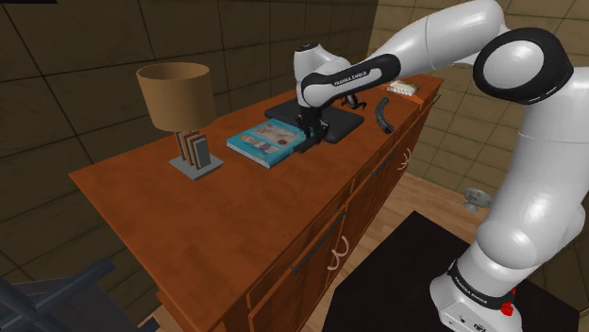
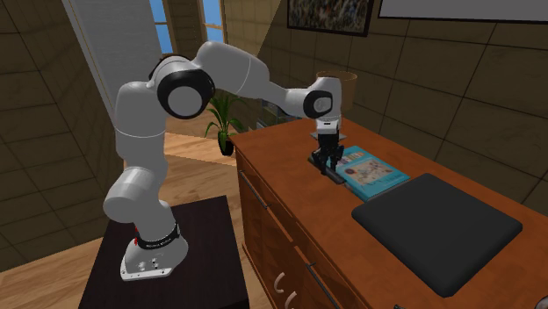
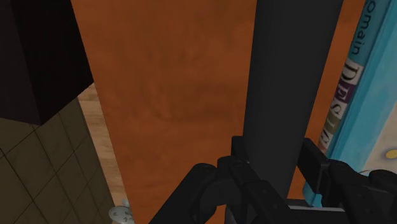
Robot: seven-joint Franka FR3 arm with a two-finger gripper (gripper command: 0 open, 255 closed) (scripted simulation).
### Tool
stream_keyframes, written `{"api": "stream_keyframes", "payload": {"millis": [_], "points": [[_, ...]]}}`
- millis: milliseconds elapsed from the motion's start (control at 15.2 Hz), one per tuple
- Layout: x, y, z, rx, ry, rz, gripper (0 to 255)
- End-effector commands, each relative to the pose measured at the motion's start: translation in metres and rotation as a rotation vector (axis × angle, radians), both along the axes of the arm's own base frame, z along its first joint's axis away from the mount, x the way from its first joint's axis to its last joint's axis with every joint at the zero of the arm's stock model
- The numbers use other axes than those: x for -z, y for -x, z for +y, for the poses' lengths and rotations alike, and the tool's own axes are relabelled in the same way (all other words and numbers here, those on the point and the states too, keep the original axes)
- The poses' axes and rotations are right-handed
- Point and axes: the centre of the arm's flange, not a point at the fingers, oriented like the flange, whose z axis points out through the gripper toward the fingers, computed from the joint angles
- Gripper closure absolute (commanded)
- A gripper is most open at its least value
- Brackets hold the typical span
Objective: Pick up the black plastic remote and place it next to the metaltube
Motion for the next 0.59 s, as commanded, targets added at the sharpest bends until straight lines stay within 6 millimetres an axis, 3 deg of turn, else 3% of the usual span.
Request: {"api": "stream_keyframes", "payload": {"millis": [0, 330, 528], "points": [[-0.011, -0.001, 0.000, 0.000, 0.000, 0.000, 255], [-0.033, -0.001, 0.000, 0.000, 0.000, 0.000, 255], [-0.033, 0.001, -0.039, 0.000, 0.000, 0.000, 255]]}}
